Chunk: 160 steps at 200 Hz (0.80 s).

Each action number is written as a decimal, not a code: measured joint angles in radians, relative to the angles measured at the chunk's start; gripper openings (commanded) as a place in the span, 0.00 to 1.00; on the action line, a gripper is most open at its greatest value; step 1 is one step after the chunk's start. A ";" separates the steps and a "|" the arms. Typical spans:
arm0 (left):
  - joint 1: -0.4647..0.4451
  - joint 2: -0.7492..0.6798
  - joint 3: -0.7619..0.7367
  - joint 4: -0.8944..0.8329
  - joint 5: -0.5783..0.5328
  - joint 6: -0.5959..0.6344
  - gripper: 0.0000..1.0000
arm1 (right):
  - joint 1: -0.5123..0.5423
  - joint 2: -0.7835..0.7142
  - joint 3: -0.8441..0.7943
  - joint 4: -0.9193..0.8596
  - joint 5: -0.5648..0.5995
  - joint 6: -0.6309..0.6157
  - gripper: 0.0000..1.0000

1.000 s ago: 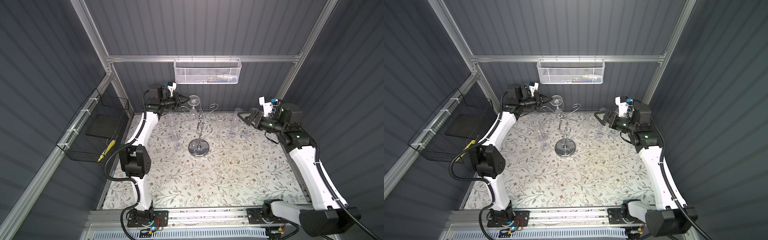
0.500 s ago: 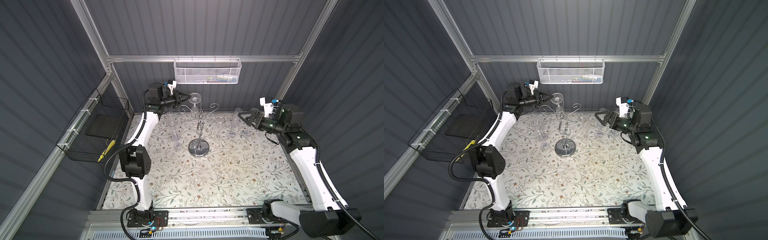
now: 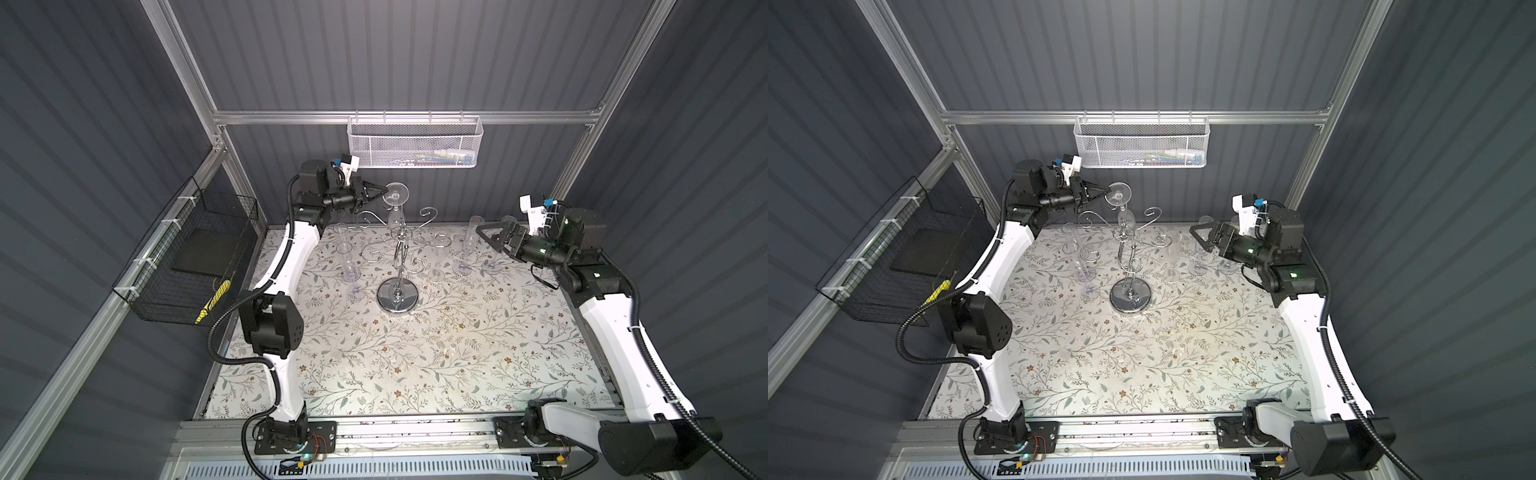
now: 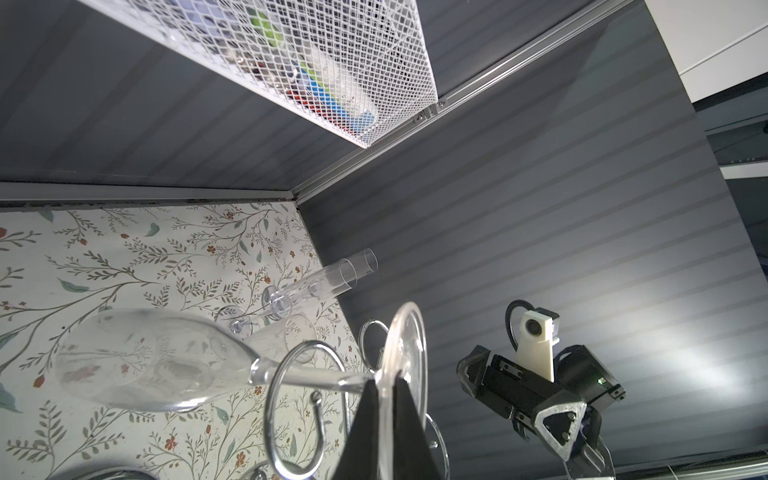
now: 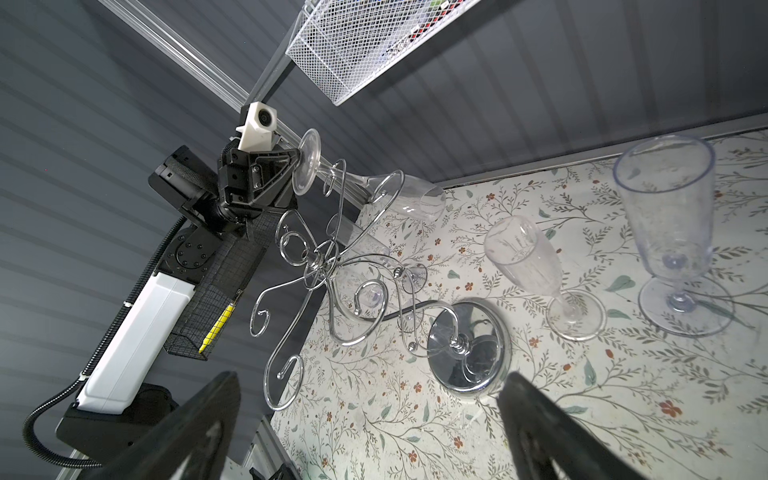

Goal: Take the wine glass off the wine glass rack

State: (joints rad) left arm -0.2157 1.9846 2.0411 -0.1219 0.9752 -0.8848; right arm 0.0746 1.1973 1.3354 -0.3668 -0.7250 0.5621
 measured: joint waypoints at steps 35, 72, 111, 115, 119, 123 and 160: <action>0.000 0.000 0.000 -0.032 0.032 0.033 0.00 | 0.000 -0.002 0.000 -0.001 0.000 0.002 0.99; 0.004 0.000 0.000 -0.050 0.060 0.059 0.00 | -0.005 -0.016 0.000 -0.001 0.000 0.003 0.99; 0.029 -0.024 -0.022 -0.073 0.077 0.080 0.00 | -0.006 -0.028 -0.001 -0.003 0.000 0.002 0.99; 0.032 -0.030 -0.028 -0.075 0.079 0.081 0.00 | -0.006 -0.029 -0.002 -0.003 0.000 0.003 0.99; 0.035 -0.037 -0.035 -0.075 0.082 0.081 0.00 | -0.006 -0.030 -0.002 -0.004 0.000 0.003 0.99; 0.037 -0.043 -0.042 -0.076 0.083 0.082 0.00 | -0.006 -0.031 -0.003 -0.005 0.000 0.003 0.99; 0.057 -0.102 -0.074 -0.080 0.090 0.090 0.00 | -0.009 -0.040 -0.007 -0.011 0.000 0.003 0.99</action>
State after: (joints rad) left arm -0.1585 1.8824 1.9667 -0.2020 1.0653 -0.7948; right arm 0.0658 1.1576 1.3285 -0.3775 -0.7246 0.5652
